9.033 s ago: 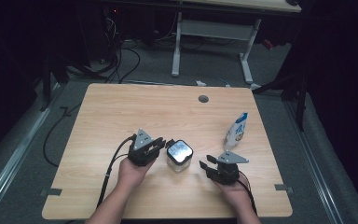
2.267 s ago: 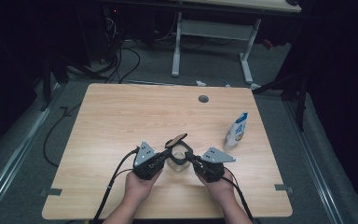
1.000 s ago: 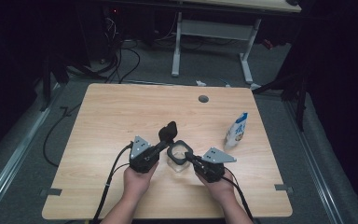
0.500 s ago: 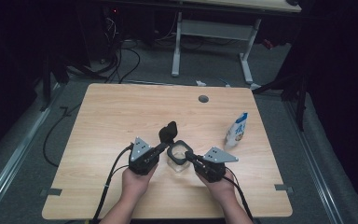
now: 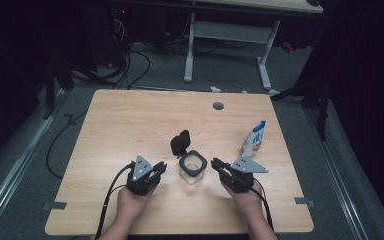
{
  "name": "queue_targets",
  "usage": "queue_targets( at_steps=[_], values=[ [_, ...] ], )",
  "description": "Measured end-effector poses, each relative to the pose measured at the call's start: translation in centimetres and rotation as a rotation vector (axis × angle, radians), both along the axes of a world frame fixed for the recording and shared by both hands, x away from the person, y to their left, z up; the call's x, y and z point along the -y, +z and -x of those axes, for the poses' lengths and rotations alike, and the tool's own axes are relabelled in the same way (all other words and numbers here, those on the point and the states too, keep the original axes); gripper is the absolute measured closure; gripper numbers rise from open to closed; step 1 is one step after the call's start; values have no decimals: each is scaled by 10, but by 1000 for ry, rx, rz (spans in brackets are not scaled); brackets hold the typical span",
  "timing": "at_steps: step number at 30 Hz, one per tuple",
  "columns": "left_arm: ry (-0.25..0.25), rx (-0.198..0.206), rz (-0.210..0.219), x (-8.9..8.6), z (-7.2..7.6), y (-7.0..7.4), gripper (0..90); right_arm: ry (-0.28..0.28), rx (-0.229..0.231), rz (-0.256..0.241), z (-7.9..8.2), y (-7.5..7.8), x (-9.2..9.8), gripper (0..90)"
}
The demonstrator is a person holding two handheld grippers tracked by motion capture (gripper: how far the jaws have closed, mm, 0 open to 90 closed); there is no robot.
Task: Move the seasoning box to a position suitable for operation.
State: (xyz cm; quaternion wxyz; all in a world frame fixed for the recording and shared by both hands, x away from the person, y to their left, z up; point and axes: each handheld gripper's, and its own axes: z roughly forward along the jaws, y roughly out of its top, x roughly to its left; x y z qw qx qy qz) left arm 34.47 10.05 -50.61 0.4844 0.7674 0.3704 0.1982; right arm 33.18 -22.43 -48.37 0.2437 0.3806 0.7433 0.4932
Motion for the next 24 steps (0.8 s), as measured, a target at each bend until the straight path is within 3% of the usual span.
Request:
queue_targets(
  at_steps=[7, 13, 18, 24],
  values=[
    [36, -42, -64, -29, -3, -12, 714, -55, -30, -2, -2, -7, 16, 748],
    [61, -66, -113, -47, -3, -19, 559, -88, -45, 9, -2, -12, 24, 697],
    [66, -77, -66, -58, 6, -24, 535, -130, -60, 24, -3, -17, 30, 647],
    [30, -27, -62, -56, 13, -13, 522, -186, -72, 40, -3, -20, 38, 604]
  ],
)
